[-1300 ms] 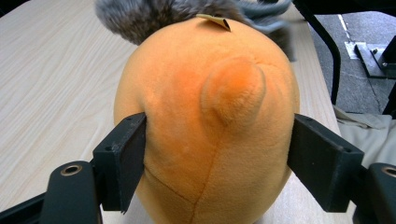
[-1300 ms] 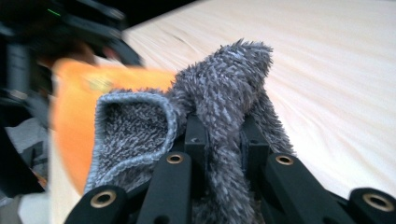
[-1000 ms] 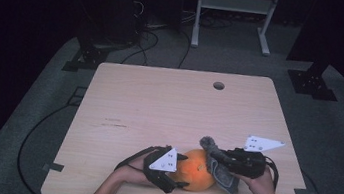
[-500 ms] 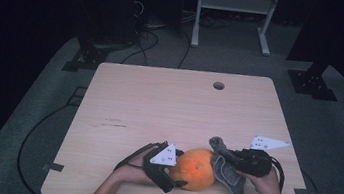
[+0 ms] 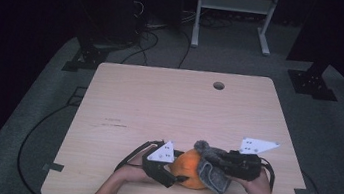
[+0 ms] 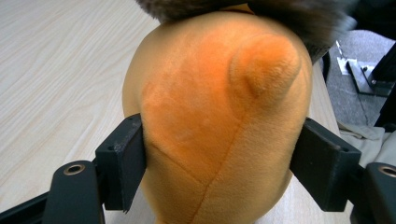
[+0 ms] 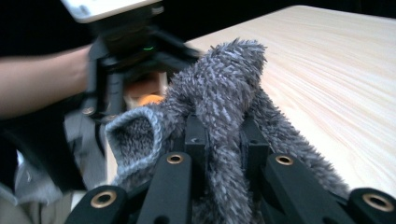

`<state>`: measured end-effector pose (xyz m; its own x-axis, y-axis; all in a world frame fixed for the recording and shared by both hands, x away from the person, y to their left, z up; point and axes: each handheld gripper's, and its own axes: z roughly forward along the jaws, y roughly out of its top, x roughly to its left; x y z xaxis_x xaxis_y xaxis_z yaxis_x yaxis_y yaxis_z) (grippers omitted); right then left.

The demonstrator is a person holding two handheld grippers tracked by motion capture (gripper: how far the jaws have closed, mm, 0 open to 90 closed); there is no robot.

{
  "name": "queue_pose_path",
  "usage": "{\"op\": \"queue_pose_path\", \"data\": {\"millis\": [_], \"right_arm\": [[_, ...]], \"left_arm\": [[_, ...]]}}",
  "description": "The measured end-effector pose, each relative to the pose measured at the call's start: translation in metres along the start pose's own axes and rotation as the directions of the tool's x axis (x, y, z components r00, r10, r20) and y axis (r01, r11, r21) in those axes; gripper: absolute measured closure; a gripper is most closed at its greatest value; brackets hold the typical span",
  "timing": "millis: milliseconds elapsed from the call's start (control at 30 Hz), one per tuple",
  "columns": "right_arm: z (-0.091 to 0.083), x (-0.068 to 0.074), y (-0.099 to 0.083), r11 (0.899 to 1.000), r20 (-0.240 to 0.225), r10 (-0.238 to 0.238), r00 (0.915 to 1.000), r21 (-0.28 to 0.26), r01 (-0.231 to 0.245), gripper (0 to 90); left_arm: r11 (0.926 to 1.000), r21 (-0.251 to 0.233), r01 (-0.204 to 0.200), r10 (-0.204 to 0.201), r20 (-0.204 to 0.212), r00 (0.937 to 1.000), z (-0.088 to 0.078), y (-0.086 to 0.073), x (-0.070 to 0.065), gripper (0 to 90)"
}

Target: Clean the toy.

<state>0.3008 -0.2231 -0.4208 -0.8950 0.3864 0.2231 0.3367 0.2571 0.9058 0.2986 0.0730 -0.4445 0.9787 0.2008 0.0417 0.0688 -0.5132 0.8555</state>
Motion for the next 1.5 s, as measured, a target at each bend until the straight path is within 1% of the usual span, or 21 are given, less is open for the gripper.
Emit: {"op": "queue_pose_path", "data": {"millis": [67, 200, 300, 367, 467, 600, 667, 733, 767, 800, 900, 1000, 1100, 1167, 1200, 1233, 1267, 1333, 1400, 1433, 1500], "right_arm": [[-0.007, -0.010, -0.007, 1.000, 0.051, 0.025, 0.9984, 0.010, -0.026, 76.9], [-0.013, -0.025, -0.019, 0.995, 0.110, 0.086, 0.9901, 0.032, -0.090, 76.8], [-0.015, -0.028, -0.019, 0.994, 0.160, 0.091, 0.9828, 0.042, -0.099, 76.8], [-0.019, -0.027, -0.017, 0.995, 0.179, 0.097, 0.9790, 0.011, -0.101, 76.8], [-0.024, -0.022, -0.009, 0.996, 0.171, 0.091, 0.9810, -0.038, -0.086, 76.8], [-0.023, -0.012, 0.002, 0.996, 0.165, 0.066, 0.9841, -0.068, -0.055, 76.8], [-0.019, -0.008, 0.007, 0.994, 0.120, 0.080, 0.9895, -0.081, -0.071, 76.8], [-0.014, -0.004, 0.010, 0.994, 0.109, 0.083, 0.9906, -0.082, -0.074, 77.1], [-0.011, -0.004, 0.009, 0.994, 0.111, 0.082, 0.9904, -0.075, -0.074, 77.1], [-0.009, -0.005, 0.008, 0.995, 0.115, 0.088, 0.9895, -0.066, -0.080, 77.1], [-0.002, -0.010, 0.002, 0.994, 0.138, 0.107, 0.9846, -0.043, -0.102, 77.0], [0.000, -0.016, -0.004, 0.992, 0.165, 0.124, 0.9783, -0.007, -0.125, 76.9], [-0.006, -0.016, -0.002, 0.991, 0.189, 0.132, 0.9730, -0.045, -0.126, 76.9], [-0.012, -0.007, 0.006, 0.990, 0.171, 0.110, 0.9792, -0.103, -0.093, 77.0], [-0.013, -0.003, 0.009, 0.988, 0.149, 0.098, 0.9840, -0.129, -0.079, 76.9], [-0.012, 0.004, 0.014, 0.984, 0.106, 0.079, 0.9912, -0.167, -0.061, 77.0], [-0.010, 0.008, 0.016, 0.984, 0.093, 0.069, 0.9933, -0.171, -0.052, 76.9], [-0.003, 0.015, 0.020, 0.989, 0.070, 0.032, 0.9970, -0.150, -0.021, 76.9], [0.006, 0.018, 0.018, 0.995, 0.081, 0.006, 0.9967, -0.104, 0.003, 76.9], [0.010, 0.017, 0.016, 0.996, 0.080, 0.000, 0.9968, -0.085, 0.007, 76.8], [0.013, 0.014, 0.012, 0.996, 0.074, 0.017, 0.9971, -0.090, -0.010, 76.8]], "left_arm": [[0.9998, -0.006, 0.017, -0.017, 0.004, 0.9998, 0.000, -0.001, 0.002, 25.1], [0.9968, -0.047, 0.065, -0.065, 0.009, 0.9979, 0.000, -0.002, 0.004, 26.2], [0.9868, -0.105, 0.124, -0.125, -0.004, 0.9922, -0.001, 0.001, 0.005, 29.8], [0.9811, -0.145, 0.128, -0.132, -0.019, 0.9910, -0.003, 0.006, 0.004, 31.7], [0.9713, -0.192, 0.140, -0.147, -0.018, 0.9890, -0.011, 0.013, 0.005, 33.0], [0.9575, -0.248, 0.148, -0.154, -0.007, 0.9880, -0.028, 0.020, 0.008, 33.2], [0.9534, -0.264, 0.146, -0.154, -0.009, 0.9880, -0.034, 0.021, 0.010, 33.4], [0.9384, -0.290, 0.188, -0.195, 0.005, 0.9809, -0.038, 0.020, 0.013, 33.4], [0.9358, -0.291, 0.198, -0.205, 0.007, 0.9787, -0.039, 0.019, 0.015, 33.5], [0.9370, -0.287, 0.200, -0.208, 0.001, 0.9781, -0.039, 0.018, 0.015, 33.5], [0.9488, -0.248, 0.196, -0.205, -0.011, 0.9787, -0.035, 0.016, 0.015, 33.5], [0.9563, -0.218, 0.195, -0.205, -0.024, 0.9785, -0.031, 0.015, 0.015, 33.8], [0.9596, -0.203, 0.195, -0.207, -0.040, 0.9775, -0.031, 0.014, 0.016, 34.2], [0.9596, -0.194, 0.204, -0.217, -0.048, 0.9750, -0.029, 0.013, 0.017, 34.3], [0.9596, -0.183, 0.214, -0.226, -0.050, 0.9728, -0.026, 0.013, 0.018, 34.4], [0.9612, -0.173, 0.215, -0.227, -0.053, 0.9725, -0.024, 0.013, 0.017, 34.5], [0.9637, -0.163, 0.211, -0.223, -0.055, 0.9733, -0.021, 0.012, 0.016, 34.5], [0.9628, -0.163, 0.216, -0.227, -0.052, 0.9726, -0.019, 0.012, 0.016, 34.8], [0.9619, -0.162, 0.220, -0.231, -0.053, 0.9714, -0.019, 0.012, 0.016, 34.9], [0.9623, -0.158, 0.221, -0.233, -0.057, 0.9709, -0.019, 0.011, 0.016, 34.8], [0.9608, -0.160, 0.226, -0.238, -0.057, 0.9696, -0.018, 0.009, 0.017, 34.5]]}}
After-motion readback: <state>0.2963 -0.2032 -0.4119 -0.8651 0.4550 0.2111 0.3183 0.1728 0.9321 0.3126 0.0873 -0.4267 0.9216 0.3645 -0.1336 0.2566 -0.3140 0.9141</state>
